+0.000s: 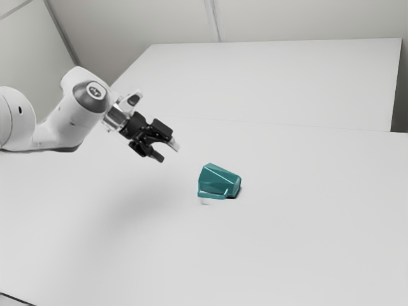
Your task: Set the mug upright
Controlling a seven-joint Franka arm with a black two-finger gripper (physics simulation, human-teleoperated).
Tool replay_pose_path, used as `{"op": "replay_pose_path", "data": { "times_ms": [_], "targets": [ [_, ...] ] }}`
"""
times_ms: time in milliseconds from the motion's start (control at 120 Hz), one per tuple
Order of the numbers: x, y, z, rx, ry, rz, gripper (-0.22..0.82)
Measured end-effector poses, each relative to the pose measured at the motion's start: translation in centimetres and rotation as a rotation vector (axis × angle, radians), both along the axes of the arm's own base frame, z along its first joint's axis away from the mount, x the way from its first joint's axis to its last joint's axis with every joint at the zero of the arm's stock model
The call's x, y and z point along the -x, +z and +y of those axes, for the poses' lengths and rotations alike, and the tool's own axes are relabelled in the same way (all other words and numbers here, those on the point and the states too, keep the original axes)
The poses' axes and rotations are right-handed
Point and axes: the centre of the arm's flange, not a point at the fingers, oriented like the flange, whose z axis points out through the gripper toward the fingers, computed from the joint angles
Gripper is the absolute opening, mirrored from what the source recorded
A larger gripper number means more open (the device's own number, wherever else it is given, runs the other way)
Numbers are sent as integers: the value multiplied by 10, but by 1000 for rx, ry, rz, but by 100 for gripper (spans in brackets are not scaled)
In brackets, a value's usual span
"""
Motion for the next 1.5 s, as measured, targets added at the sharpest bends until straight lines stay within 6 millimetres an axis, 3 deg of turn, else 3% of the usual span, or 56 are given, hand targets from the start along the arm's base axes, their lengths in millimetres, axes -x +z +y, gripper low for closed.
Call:
{"op": "replay_pose_path", "data": {
  "times_ms": [183, 483, 800, 1125, 1500],
  "targets": [
    [-10, -36, -2, 51, -4, -41, 58],
    [-17, -69, -16, 92, -65, -102, 58],
    [-19, -84, -40, 132, -130, -152, 57],
    [-26, -108, -46, 170, -157, -183, 57],
    [-39, -117, -68, 193, -216, -228, 54]
  ]
}}
